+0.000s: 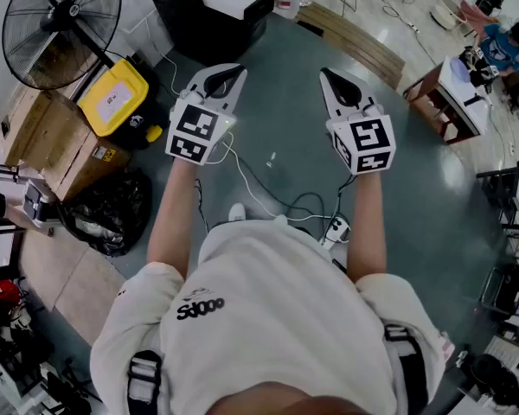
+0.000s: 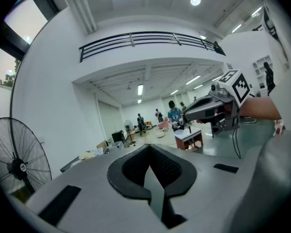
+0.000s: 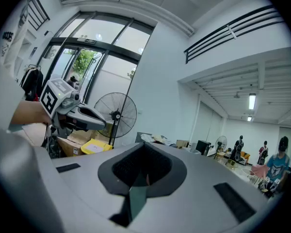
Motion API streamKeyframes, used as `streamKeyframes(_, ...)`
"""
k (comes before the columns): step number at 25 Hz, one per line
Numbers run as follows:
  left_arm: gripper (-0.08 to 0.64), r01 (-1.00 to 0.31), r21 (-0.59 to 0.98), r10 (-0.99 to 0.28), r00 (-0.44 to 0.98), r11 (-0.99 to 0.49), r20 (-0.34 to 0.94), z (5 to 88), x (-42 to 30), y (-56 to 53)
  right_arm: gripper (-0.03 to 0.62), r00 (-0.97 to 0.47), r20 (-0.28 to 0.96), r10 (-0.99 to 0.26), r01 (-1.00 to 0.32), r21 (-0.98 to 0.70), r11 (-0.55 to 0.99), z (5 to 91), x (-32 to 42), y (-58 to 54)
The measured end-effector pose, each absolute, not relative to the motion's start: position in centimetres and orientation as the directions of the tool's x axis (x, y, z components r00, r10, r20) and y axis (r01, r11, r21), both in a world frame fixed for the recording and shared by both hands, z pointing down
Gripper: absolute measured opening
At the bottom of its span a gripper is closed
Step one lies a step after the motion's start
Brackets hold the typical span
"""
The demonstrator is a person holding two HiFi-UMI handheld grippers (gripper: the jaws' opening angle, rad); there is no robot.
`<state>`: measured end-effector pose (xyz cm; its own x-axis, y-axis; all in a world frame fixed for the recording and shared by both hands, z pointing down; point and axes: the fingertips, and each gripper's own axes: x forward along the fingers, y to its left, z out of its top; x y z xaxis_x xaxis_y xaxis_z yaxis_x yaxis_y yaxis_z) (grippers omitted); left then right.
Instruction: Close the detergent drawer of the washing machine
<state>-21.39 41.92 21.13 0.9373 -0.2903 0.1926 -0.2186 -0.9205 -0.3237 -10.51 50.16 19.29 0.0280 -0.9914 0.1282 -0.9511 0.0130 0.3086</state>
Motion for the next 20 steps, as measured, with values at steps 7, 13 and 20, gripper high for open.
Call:
streamKeyframes(7,0.018,-0.218,-0.336,-0.286,0.943,-0.916,0.168,21.2,-19.1,43.7,-0.006,0.015,0.101,-0.995,-0.958,0.287,0.015,19.1,-8.5,51.9)
streamKeyframes(13,0.017,-0.307,-0.323,-0.356,0.929,-0.895,0.102,21.1,-16.3,45.0,-0.006,-0.033,0.099,-0.994,-0.960,0.275,0.059,19.4,-5.7,53.9)
streamKeyframes(20,0.017,-0.281,-0.356,-0.357,0.919,-0.891,0.167,22.4,-13.7,46.0,-0.006,-0.067,0.102,-0.993,-0.956,0.278,0.093,20.1,-3.2,54.2)
